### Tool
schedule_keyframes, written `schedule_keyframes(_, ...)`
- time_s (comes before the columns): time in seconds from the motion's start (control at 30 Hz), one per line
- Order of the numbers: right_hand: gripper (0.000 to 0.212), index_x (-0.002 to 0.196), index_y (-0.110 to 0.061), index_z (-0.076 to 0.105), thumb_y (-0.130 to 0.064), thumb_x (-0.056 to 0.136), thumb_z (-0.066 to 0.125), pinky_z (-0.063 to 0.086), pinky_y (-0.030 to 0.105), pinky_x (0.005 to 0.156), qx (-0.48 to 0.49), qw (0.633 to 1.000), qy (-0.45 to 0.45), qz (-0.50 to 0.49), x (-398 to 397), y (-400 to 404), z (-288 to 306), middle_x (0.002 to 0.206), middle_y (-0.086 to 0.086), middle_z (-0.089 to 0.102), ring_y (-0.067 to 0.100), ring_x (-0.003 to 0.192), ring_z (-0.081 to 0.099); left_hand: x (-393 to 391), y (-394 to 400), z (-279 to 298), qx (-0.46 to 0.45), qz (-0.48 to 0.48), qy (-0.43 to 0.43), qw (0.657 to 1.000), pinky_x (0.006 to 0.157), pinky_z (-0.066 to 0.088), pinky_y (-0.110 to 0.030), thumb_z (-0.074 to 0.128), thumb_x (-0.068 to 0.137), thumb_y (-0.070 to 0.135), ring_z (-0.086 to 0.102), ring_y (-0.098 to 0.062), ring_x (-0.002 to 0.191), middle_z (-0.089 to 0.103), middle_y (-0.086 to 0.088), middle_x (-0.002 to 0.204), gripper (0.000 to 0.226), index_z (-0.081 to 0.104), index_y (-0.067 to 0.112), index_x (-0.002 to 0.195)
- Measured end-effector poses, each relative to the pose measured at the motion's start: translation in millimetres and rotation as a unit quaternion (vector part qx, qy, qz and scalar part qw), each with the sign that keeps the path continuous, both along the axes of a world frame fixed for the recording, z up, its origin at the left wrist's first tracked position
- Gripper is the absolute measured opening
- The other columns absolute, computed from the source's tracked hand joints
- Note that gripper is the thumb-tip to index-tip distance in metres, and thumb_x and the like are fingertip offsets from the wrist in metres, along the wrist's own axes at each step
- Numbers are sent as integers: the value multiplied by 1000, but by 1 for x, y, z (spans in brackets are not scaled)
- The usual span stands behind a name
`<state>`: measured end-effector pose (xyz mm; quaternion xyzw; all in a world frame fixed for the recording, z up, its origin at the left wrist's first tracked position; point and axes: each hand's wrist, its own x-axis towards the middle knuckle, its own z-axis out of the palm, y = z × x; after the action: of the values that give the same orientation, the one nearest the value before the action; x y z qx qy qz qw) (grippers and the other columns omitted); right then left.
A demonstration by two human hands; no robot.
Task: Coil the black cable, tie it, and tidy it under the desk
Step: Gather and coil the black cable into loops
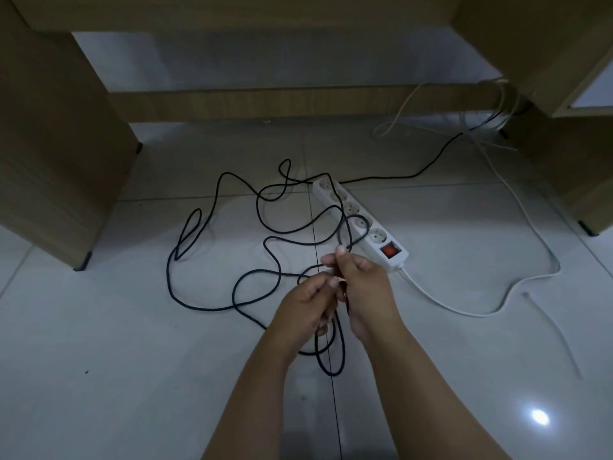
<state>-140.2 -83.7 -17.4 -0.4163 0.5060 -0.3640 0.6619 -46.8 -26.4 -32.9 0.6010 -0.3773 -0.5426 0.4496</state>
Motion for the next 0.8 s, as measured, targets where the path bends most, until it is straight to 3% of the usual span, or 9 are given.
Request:
schedule_keyframes(0.1, 34, 91, -9, 73, -31, 100, 49, 51, 32, 57, 32, 997, -9, 74, 3, -1, 1, 88, 9, 76, 20, 79, 71, -7, -3, -3, 8, 64, -40, 997, 51, 40, -27, 47, 102, 33, 44, -13, 48, 50, 5, 52, 32, 62, 11, 84)
schedule_keyframes(0.17, 35, 87, -6, 69, -27, 102, 45, 55, 38, 67, 41, 995, -31, 84, 1, -4, 2, 95, 14, 76, 26, 87, 73, -9, -5, -5, 11, 73, -41, 996, 49, 41, -26, 49, 101, 34, 45, -13, 46, 51, 4, 52, 34, 61, 14, 77)
schedule_keyframes(0.27, 33, 84, -7, 62, -26, 103, 43, 56, 46, 78, 43, 995, -81, 48, -3, -9, 3, 85, 18, 74, 34, 93, 72, -5, -6, -5, 27, 64, -20, 997, 46, 36, -24, 53, 98, 39, 40, -9, 44, 49, 8, 51, 36, 58, 19, 68)
schedule_keyframes(0.33, 33, 85, -7, 61, -27, 103, 43, 59, 37, 70, 44, 993, -104, 31, -6, -10, 5, 70, 12, 69, 30, 90, 74, 0, -5, -7, 44, 36, -16, 998, 48, 31, -21, 52, 97, 43, 36, -7, 46, 46, 12, 51, 39, 54, 19, 67)
schedule_keyframes(0.43, 33, 85, -9, 61, -32, 102, 44, 50, 27, 46, 42, 992, -109, 39, -8, -10, 4, 60, 5, 56, 27, 65, 68, 8, -1, -11, 65, -9, -6, 998, 52, 31, -21, 53, 95, 49, 36, -6, 50, 49, 13, 57, 37, 59, 22, 70)
schedule_keyframes(0.57, 32, 85, -9, 59, -32, 102, 46, 37, 26, 44, 7, 996, -78, 32, -10, -11, -4, 57, 1, 39, 14, 43, 36, 18, 1, -8, 95, -63, -99, 989, 53, 32, -22, 63, 90, 45, 39, -5, 50, 53, 15, 56, 33, 63, 24, 65)
schedule_keyframes(0.63, 31, 85, -9, 59, -30, 102, 45, 27, 23, 42, -6, 998, -50, 26, -15, -15, -4, 56, 0, 36, 10, 41, 28, 27, 2, -6, 90, -23, -140, 986, 52, 32, -23, 64, 89, 46, 39, -8, 51, 50, 14, 53, 37, 62, 20, 63)
schedule_keyframes(0.73, 30, 83, -12, 65, -29, 101, 48, 27, 21, 42, -31, 997, 63, 38, -26, -18, -6, 55, 0, 46, 8, 40, 31, 42, 3, -4, 45, 124, -96, 987, 53, 27, -25, 65, 90, 40, 30, -10, 50, 36, 9, 51, 41, 53, 9, 66)
schedule_keyframes(0.8, 29, 84, -15, 70, -29, 99, 51, 33, 19, 48, -63, 979, 177, 76, -30, -19, -10, 60, 0, 62, 2, 38, 39, 49, 3, -3, -18, 211, -12, 977, 54, 22, -30, 62, 93, 32, 24, -12, 52, 31, 4, 56, 39, 46, 15, 61)
